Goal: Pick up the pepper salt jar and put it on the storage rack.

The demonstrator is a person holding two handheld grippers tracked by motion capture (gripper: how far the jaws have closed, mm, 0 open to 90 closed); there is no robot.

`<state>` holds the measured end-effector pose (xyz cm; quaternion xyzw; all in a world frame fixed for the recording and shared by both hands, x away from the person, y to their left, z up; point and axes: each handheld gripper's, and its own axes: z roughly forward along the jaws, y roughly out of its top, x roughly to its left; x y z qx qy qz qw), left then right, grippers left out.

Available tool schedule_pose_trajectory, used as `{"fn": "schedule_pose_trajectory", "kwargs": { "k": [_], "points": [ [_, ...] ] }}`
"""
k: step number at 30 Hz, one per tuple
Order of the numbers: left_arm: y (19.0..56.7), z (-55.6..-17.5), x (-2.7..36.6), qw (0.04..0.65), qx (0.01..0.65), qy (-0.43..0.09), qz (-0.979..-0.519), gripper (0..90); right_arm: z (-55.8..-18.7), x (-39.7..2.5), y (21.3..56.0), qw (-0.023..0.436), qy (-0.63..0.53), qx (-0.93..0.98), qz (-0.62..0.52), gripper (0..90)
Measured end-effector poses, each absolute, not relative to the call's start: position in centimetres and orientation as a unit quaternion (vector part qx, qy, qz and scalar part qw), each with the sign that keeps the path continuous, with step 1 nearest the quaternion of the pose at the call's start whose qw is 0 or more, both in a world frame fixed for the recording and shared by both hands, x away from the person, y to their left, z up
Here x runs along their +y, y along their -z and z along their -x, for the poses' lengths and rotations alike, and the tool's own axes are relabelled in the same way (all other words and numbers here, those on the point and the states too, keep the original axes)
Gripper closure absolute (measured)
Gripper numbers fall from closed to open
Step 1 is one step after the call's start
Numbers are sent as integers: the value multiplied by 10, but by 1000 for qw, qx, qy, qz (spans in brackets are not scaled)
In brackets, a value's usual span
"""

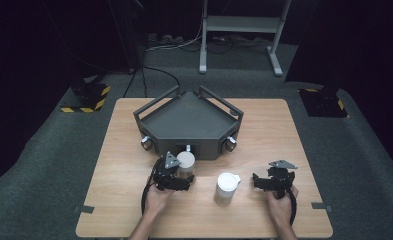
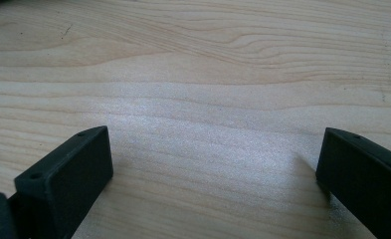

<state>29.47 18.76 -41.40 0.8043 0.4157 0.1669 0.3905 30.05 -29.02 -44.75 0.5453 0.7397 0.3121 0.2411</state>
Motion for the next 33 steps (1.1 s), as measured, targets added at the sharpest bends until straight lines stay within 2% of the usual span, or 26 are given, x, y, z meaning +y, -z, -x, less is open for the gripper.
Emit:
{"fn": "schedule_pose_trajectory", "kwargs": {
  "k": [19,30,33],
  "points": [
    [417,-299,178,405,414,-175,-796,184,-301,-290,448,241,-312,740,-545,6],
    [416,-299,174,408,411,-181,-795,305,-301,-290,448,241,-312,740,-545,7],
    [415,-299,173,406,409,-185,-796,310,-301,-290,448,241,-312,740,-545,7]
  ]
}}
